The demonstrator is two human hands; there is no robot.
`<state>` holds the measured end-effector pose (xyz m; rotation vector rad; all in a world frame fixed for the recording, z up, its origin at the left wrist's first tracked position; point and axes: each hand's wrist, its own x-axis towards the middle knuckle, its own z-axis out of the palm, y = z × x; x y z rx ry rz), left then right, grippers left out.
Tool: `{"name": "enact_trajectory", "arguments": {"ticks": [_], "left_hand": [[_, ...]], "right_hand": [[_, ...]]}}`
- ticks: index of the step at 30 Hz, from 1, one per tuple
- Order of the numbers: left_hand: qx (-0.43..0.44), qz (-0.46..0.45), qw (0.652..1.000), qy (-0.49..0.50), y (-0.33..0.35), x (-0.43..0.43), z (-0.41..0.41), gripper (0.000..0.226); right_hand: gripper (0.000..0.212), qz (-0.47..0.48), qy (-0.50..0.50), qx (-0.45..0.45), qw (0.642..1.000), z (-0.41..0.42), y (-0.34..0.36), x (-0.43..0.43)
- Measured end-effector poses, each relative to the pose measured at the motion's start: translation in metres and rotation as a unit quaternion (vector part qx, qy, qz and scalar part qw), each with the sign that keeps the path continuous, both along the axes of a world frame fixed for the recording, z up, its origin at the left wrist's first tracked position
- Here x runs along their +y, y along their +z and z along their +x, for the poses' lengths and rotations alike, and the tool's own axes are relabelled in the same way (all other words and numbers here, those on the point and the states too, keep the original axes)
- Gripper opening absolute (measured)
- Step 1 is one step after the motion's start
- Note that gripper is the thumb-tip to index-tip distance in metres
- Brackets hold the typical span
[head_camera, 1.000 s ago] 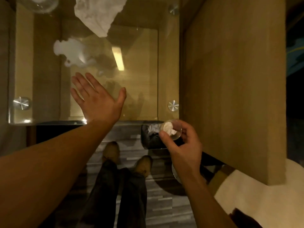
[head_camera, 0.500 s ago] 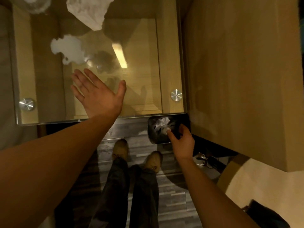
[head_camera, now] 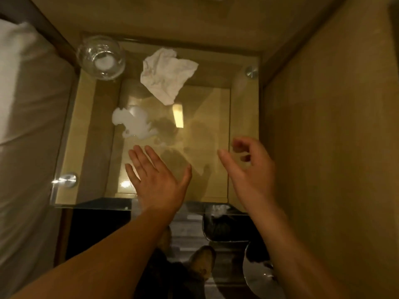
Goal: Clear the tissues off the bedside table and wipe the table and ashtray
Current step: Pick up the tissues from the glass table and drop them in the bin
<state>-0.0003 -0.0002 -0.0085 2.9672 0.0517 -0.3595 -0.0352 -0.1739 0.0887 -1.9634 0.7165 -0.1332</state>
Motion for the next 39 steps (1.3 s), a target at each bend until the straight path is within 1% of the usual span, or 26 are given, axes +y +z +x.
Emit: {"name": "enact_trajectory", "arguments": {"ticks": [2,4,6,9,11,13,15,16,20,23,26,28,31,36,39], "left_hand": [[0.0,0.002,1.0,0.0,-0.001,0.0,0.001,0.114],[0.0,0.008,1.0,-0.007,-0.002,0.0,0.002,0.114],[0.007,0.016,1.0,-0.015,-0.003,0.001,0.002,0.114],[0.011,0.023,1.0,-0.016,-0.004,0.001,0.003,0.114],[0.01,0.026,0.999,-0.018,-0.006,0.002,0.003,0.114],[0.011,0.029,0.999,-0.02,-0.007,0.002,0.004,0.114],[0.008,0.028,0.999,-0.02,-0.007,0.003,0.004,0.114],[0.007,0.028,0.999,-0.021,-0.007,0.003,0.005,0.114],[0.009,0.03,0.999,-0.021,-0.007,0.002,0.005,0.113],[0.016,0.035,0.999,-0.022,-0.006,0.002,0.005,0.114],[0.02,0.03,0.999,-0.018,-0.005,0.002,0.006,0.114],[0.018,0.028,0.999,-0.016,-0.005,0.003,0.006,0.114],[0.013,0.022,1.0,-0.011,-0.004,0.003,0.005,0.114],[0.004,0.016,1.0,-0.01,-0.004,0.003,0.005,0.114],[0.0,0.01,1.0,-0.01,-0.004,0.003,0.003,0.115]], "right_hand": [[0.041,-0.015,0.033,-0.026,0.999,0.053,-0.006,-0.002],[0.047,-0.035,0.072,-0.034,0.996,0.1,-0.016,-0.002],[0.054,-0.079,0.125,-0.035,0.988,0.143,-0.03,-0.001],[0.065,-0.15,0.225,-0.016,0.963,0.196,-0.05,0.005],[0.068,-0.179,0.292,0.01,0.94,0.222,-0.06,0.01],[0.064,-0.203,0.345,0.032,0.916,0.238,-0.067,0.011],[0.054,-0.237,0.374,0.035,0.896,0.246,-0.072,0.009],[0.047,-0.249,0.377,0.028,0.892,0.247,-0.075,0.007],[0.025,-0.223,0.352,0.002,0.909,0.247,-0.082,-0.001],[0.021,-0.199,0.341,0.012,0.919,0.239,-0.082,-0.004],[0.02,-0.165,0.3,0.004,0.939,0.214,-0.074,-0.008],[0.019,-0.129,0.265,-0.011,0.955,0.19,-0.066,-0.014],[0.019,-0.109,0.223,-0.018,0.969,0.148,-0.053,-0.024],[0.02,-0.061,0.126,-0.007,0.99,0.054,-0.029,-0.032],[0.022,-0.03,0.08,0.022,0.996,-0.014,-0.015,-0.03]]}}
